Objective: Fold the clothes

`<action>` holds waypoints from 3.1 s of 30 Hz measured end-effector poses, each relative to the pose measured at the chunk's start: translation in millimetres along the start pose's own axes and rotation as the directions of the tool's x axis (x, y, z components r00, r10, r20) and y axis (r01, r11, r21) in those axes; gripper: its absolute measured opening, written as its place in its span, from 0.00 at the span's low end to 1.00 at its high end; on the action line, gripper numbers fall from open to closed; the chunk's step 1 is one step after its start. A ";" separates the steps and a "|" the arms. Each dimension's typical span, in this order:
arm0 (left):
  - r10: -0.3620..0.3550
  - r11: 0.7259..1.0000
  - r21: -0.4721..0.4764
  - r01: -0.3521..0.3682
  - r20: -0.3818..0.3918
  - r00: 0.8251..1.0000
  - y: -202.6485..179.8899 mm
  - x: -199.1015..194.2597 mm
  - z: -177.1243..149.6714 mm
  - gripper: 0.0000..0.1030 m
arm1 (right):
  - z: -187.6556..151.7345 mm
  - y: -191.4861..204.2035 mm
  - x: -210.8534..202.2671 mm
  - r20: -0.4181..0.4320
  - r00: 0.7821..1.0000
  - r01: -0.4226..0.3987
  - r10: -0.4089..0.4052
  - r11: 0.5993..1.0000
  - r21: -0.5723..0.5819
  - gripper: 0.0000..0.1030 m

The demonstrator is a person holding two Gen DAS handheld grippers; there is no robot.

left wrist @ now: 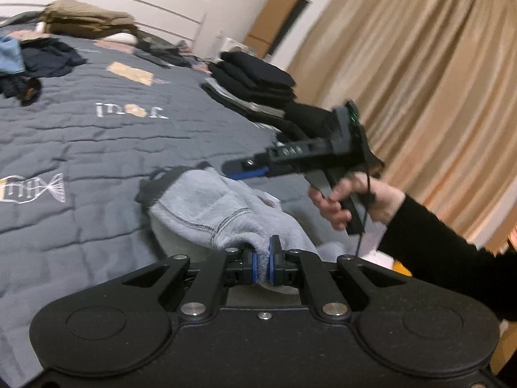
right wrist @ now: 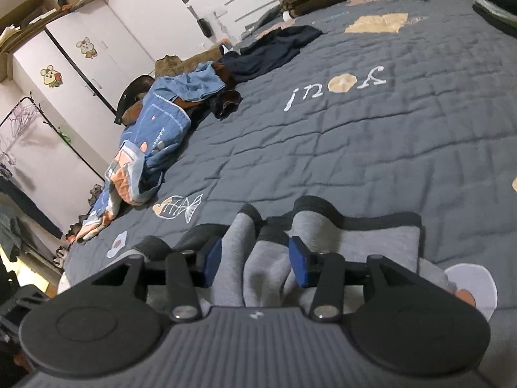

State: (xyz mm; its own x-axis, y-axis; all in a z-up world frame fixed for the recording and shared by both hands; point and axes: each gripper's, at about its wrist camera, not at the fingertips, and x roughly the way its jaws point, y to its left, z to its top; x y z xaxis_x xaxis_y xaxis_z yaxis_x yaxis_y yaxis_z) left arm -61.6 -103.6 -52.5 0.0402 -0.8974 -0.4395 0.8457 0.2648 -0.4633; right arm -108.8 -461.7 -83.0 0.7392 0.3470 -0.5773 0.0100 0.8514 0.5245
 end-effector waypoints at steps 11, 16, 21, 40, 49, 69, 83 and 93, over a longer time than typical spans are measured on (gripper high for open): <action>0.023 0.998 -0.055 -0.022 0.018 1.000 1.7 -5.0 2.9 0.06 | -7.8 -1.4 33.3 -0.012 0.997 0.075 -0.076 0.996 -0.044 0.49; 0.020 0.998 -0.061 -0.019 0.019 1.000 4.2 -4.5 3.2 0.06 | -13.0 1.6 46.1 -0.042 0.993 0.107 -0.111 0.991 -0.077 0.50; 0.023 0.998 -0.063 -0.021 0.019 1.000 5.0 -5.0 3.5 0.06 | -8.4 5.7 33.8 -0.044 0.995 0.081 -0.084 0.994 -0.070 0.20; 0.036 0.997 -0.073 -0.035 0.023 0.999 6.8 -4.1 4.4 0.06 | 16.5 -15.5 -28.2 0.151 0.970 0.182 -0.188 0.982 0.056 0.01; 0.029 0.997 -0.078 -0.028 0.020 0.999 5.4 -1.4 5.9 0.06 | 16.1 -22.7 -20.7 0.105 0.989 0.096 -0.101 0.994 0.047 0.24; 0.067 0.984 -0.170 -0.044 0.131 0.989 14.6 -6.4 22.0 0.07 | -8.6 63.8 -5.1 0.013 1.000 -0.009 0.013 0.962 -0.272 0.10; 0.057 0.982 -0.187 -0.003 0.283 0.958 4.7 6.0 53.5 0.51 | -42.2 95.8 3.3 -0.068 0.998 -0.032 0.004 0.909 -0.415 0.13; 0.227 0.951 -0.213 -0.226 -0.017 0.974 21.9 101.6 29.4 0.21 | -46.3 85.4 0.1 -0.115 0.993 -0.043 -0.003 0.915 -0.400 0.20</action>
State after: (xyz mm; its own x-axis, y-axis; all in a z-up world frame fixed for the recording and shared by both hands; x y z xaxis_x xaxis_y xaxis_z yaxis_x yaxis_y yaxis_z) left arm -23.3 -199.3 -84.6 0.2222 -0.8074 -0.5465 0.6815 0.5295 -0.5051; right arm -139.0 -370.7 -67.2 0.6567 0.3871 -0.6472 -0.2925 0.9218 0.2545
